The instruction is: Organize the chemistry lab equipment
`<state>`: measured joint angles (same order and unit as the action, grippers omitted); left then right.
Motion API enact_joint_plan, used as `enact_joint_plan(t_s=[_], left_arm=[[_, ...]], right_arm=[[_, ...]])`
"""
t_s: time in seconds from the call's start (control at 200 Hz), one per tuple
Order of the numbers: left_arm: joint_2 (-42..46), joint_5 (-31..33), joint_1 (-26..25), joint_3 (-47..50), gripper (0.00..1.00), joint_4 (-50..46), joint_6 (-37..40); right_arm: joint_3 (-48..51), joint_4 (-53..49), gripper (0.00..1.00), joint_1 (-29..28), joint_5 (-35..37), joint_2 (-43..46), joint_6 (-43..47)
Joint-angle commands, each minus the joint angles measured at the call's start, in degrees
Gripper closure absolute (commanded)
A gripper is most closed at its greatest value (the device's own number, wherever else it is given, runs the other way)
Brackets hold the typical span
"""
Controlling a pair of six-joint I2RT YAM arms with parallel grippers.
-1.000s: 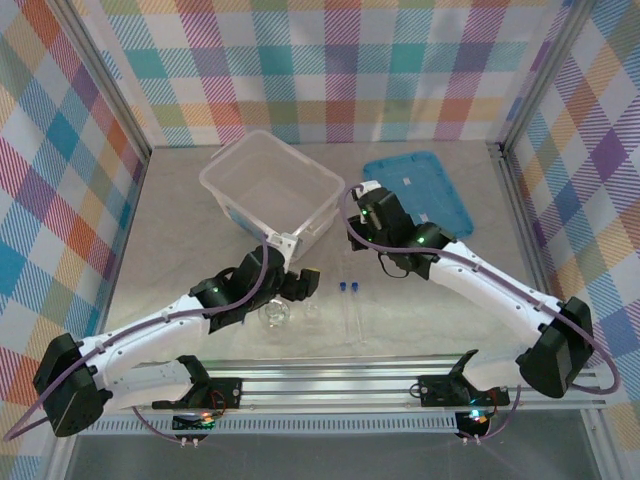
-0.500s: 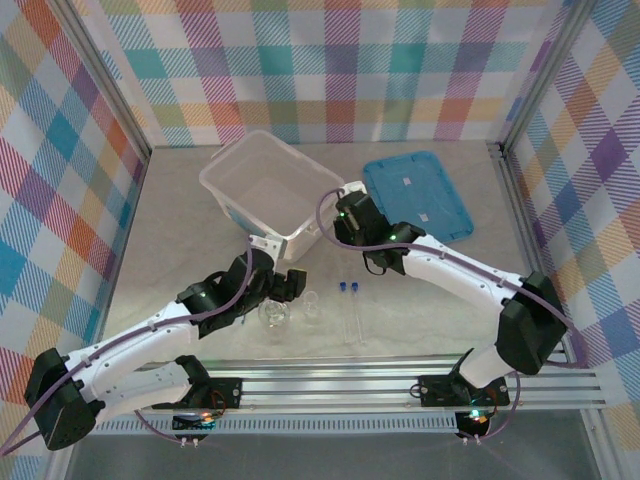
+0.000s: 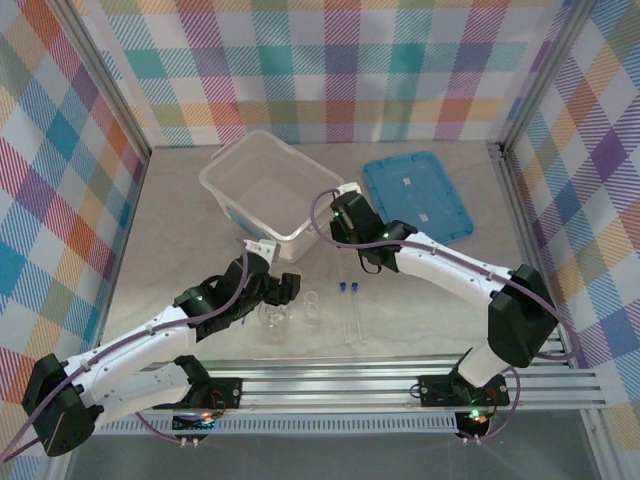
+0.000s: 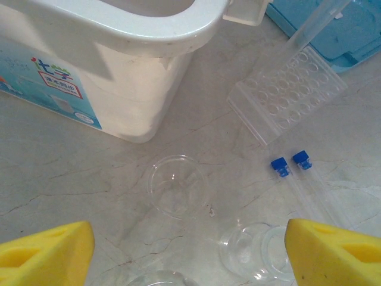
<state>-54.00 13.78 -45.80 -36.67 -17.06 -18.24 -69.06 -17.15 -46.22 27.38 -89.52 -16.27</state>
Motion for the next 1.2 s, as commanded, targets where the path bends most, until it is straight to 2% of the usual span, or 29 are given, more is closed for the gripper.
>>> enact_joint_plan(t_s=[0.0, 1.195], left_arm=[[1.35, -0.69, 0.66, 1.15, 0.17, -0.08, -0.59], [0.95, -3.51, 2.3, 2.48, 0.16, 3.7, -1.0]], right_arm=[[-1.96, 0.99, 0.9, -0.46, -0.39, -1.09, -1.27], [-0.21, -1.93, 0.88, 0.12, 1.64, -3.47, -2.63]])
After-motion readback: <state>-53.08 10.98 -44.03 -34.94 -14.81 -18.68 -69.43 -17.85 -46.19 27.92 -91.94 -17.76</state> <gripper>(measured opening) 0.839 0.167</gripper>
